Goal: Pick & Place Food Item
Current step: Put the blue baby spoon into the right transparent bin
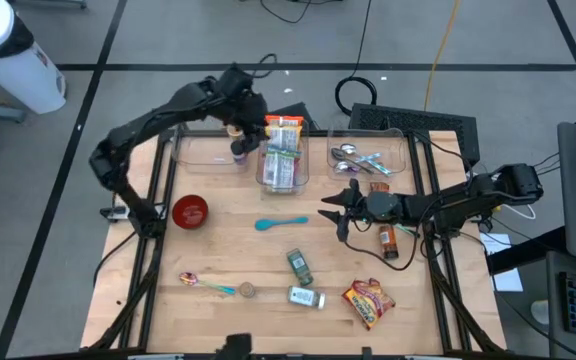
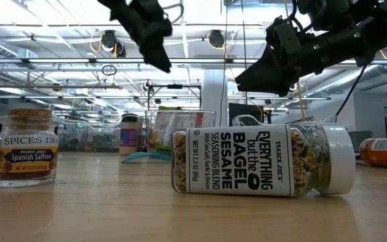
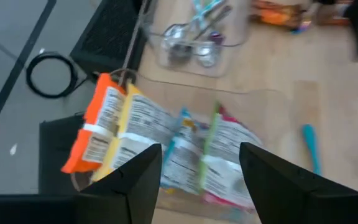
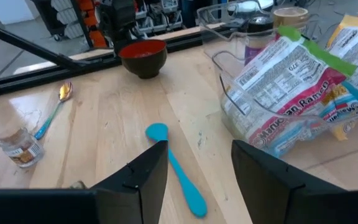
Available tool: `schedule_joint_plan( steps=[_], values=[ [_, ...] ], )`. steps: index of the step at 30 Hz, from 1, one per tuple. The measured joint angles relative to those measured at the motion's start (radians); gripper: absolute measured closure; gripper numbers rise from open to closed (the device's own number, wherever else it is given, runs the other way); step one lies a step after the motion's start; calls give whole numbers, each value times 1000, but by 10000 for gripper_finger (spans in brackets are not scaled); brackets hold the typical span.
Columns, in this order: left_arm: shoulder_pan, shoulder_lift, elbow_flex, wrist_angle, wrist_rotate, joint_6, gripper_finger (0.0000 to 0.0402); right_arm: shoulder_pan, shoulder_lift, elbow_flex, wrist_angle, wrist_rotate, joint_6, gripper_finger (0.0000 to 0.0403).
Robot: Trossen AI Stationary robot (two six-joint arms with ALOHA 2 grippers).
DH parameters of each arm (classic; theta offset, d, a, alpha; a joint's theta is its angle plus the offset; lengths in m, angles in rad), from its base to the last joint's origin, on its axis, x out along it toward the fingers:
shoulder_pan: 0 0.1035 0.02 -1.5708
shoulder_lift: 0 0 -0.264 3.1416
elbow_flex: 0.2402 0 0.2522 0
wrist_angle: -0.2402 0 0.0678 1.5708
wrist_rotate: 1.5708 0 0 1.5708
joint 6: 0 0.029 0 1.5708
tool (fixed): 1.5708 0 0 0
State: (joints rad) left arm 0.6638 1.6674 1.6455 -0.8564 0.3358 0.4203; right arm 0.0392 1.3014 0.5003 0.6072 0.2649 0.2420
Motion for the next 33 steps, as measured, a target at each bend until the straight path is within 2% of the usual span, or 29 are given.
schedule_joint_plan(
  steps=[5,9,13,16,19,22,28,33],
  values=[
    [0,-143,-98,1,90,4,176,0,0,0,-43,0,-11,234],
    [-9,-265,-273,144,141,-66,176,-1,0,0,-38,3,-61,234],
    [-50,-378,-504,393,142,-150,176,-1,0,0,2,1,-129,234],
    [-90,-451,-697,641,131,-244,176,-1,0,0,36,-1,-132,234],
    [-141,-500,-877,900,126,-324,176,-11,0,0,37,-5,-135,234],
    [-193,-530,-1007,1094,106,-369,176,-30,16,1,40,-10,-135,234],
    [-277,-571,-1125,1257,-28,-355,176,-96,89,72,49,-205,-132,234],
    [-299,-576,-1130,1280,-50,-319,176,-117,238,255,-109,-343,-229,234]
  ],
)
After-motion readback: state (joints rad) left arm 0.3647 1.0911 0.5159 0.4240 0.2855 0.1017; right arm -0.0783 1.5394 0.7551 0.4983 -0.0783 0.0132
